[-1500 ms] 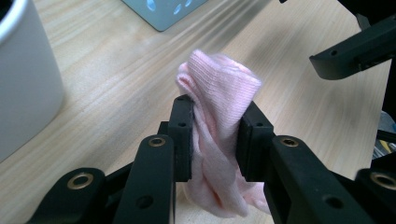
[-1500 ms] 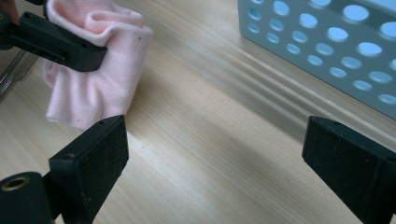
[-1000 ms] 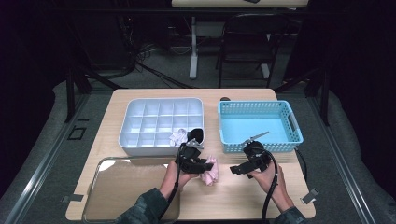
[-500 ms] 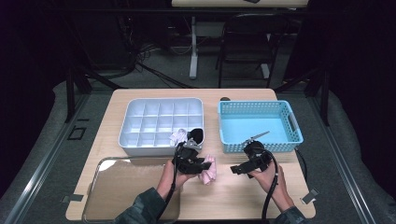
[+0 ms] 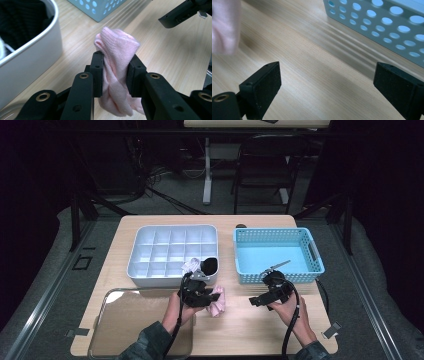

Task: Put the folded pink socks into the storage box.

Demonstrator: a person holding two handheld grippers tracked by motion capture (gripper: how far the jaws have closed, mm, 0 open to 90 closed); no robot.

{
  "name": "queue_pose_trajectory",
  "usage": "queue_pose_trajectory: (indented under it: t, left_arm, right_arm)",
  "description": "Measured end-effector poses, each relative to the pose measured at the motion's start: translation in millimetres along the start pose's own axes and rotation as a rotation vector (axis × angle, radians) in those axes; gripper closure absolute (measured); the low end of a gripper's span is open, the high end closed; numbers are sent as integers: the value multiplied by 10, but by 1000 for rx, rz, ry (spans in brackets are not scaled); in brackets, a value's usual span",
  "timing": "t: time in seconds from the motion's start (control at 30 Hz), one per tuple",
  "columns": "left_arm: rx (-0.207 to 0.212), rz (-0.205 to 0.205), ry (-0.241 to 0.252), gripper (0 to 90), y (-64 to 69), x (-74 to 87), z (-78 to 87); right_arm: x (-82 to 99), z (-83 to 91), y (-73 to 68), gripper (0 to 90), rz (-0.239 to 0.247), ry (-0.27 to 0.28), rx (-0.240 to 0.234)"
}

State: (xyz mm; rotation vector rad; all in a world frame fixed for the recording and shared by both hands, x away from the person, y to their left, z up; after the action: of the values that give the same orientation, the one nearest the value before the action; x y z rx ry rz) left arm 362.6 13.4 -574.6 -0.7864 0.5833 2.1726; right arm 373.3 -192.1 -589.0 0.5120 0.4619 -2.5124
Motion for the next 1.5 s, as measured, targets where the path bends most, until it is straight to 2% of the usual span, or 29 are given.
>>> queue_pose_trajectory:
  t: [0.23, 0.3, 0.4, 0.47, 0.53, 0.57, 0.63, 0.8, 0.93, 0.97, 1.0, 1.13, 1.17, 1.23, 1.3, 1.33, 1.5]
  left_arm:
    - [-29, -10, 12, 716, -51, 35, 93]
    - [-38, -16, 15, 716, -68, 49, 124]
    - [-57, -16, 24, 715, -101, 57, 172]
    - [-62, -13, 31, 716, -125, 56, 209]
    - [-68, -11, 32, 716, -150, 61, 243]
    - [-72, -7, 37, 716, -161, 63, 254]
    - [-83, -5, 41, 716, -187, 74, 285]
    - [-98, -1, 47, 716, -228, 97, 327]
    - [-106, 2, 53, 715, -228, 95, 322]
    - [-110, -3, 52, 715, -222, 96, 326]
    - [-113, -17, 48, 715, -201, 91, 329]
    - [-107, -26, 59, 715, -164, 52, 337]
    - [-107, -27, 63, 716, -144, 43, 329]
    - [-106, -42, 56, 716, -110, 43, 303]
    - [-105, -52, 47, 715, -81, 51, 282]
    - [-104, -56, 50, 716, -73, 49, 277]
    - [-113, -59, 56, 716, -120, 36, 309]
  right_arm:
    - [14, 3, 33, 72, 0, -4, 7]
    - [11, -5, 31, 72, -13, 11, 1]
    - [30, 6, 64, 74, -4, -4, 13]
    - [32, -4, 70, 74, -10, 2, 3]
    - [44, -8, 84, 74, -12, 4, 16]
    - [49, -3, 84, 75, -5, -2, 4]
    - [67, 5, 116, 75, 9, -10, 19]
    - [71, 21, 163, 74, -16, 4, 3]
    - [63, 44, 163, 73, -13, 18, -2]
    - [68, 52, 156, 73, -33, 33, -13]
    - [97, 48, 147, 72, -39, 35, -44]
    - [117, -14, 125, 70, -43, 21, -57]
    - [113, -38, 110, 71, -30, 9, -63]
    - [67, -54, 70, 71, -1, 5, -38]
    - [55, -34, 58, 71, 11, 1, -35]
    - [30, -8, 50, 72, 15, 20, -22]
    - [25, -16, 101, 73, 3, 22, -15]
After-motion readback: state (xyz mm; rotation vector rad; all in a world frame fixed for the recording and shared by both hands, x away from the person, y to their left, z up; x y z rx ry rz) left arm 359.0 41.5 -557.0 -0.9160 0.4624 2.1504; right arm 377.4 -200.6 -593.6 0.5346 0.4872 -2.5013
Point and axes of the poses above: each handheld gripper's, and its own axes: z roughly backward along the jaws, x roughly out of its underside, y roughly to its right, the point moved 8 cm from there along -z, roughly forward along the jaws, and after that the axes turned 4 degrees about -x, right-handed, at the moved point
